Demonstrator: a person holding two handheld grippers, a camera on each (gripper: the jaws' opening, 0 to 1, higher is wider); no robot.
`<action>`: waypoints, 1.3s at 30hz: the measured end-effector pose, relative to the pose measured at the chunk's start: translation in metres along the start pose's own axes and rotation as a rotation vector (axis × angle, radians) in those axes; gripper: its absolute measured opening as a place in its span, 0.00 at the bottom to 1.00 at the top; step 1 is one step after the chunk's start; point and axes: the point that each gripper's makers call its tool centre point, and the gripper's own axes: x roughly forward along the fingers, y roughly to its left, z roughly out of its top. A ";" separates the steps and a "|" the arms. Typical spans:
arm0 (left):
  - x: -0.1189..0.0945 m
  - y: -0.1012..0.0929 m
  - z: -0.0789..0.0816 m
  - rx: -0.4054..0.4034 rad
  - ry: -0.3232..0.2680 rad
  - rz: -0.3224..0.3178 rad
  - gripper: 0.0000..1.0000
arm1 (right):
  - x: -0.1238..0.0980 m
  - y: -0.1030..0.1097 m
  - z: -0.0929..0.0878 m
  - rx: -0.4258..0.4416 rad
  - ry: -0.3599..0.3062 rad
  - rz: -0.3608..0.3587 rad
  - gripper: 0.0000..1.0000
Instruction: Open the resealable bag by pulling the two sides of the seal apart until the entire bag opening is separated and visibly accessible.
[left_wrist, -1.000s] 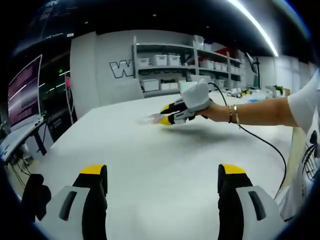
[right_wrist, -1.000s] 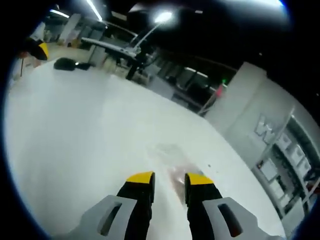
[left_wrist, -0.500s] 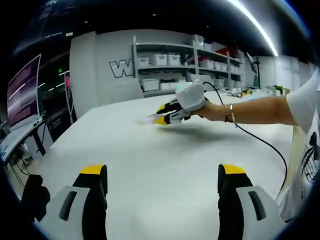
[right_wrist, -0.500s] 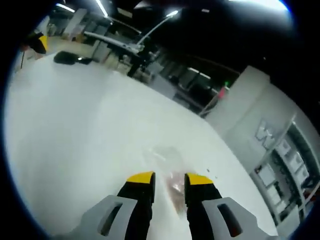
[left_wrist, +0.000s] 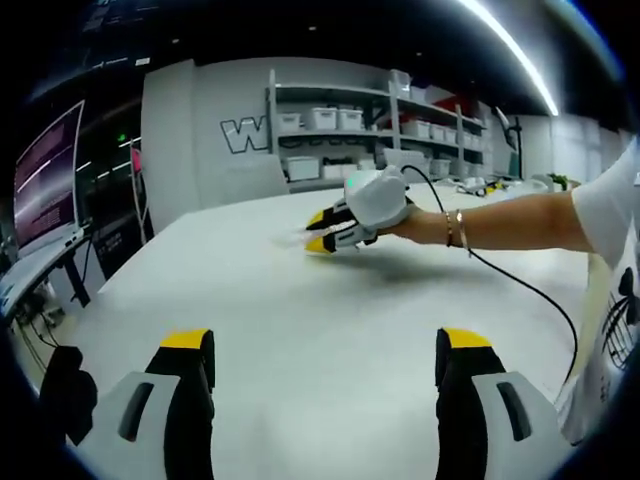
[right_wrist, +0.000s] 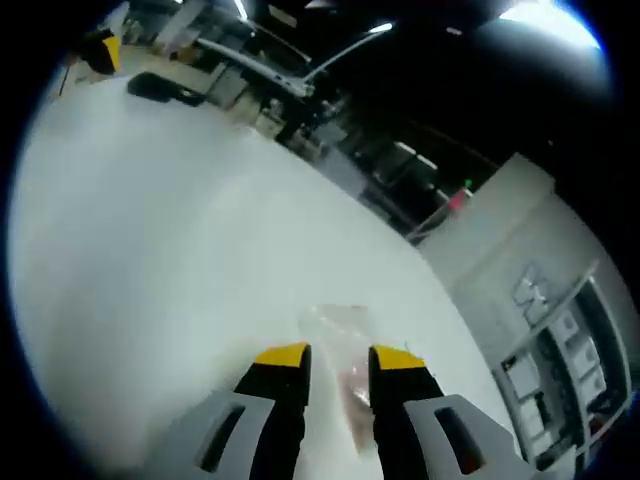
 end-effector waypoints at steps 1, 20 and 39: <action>0.000 0.000 0.000 -0.001 0.000 0.001 0.90 | 0.001 0.000 0.000 -0.009 0.002 -0.002 0.21; -0.003 0.002 -0.002 -0.011 -0.006 0.005 0.90 | 0.019 -0.006 -0.003 -0.144 0.041 -0.040 0.20; -0.007 0.005 -0.002 -0.018 -0.015 0.013 0.90 | 0.015 -0.001 -0.012 -0.144 0.089 -0.068 0.04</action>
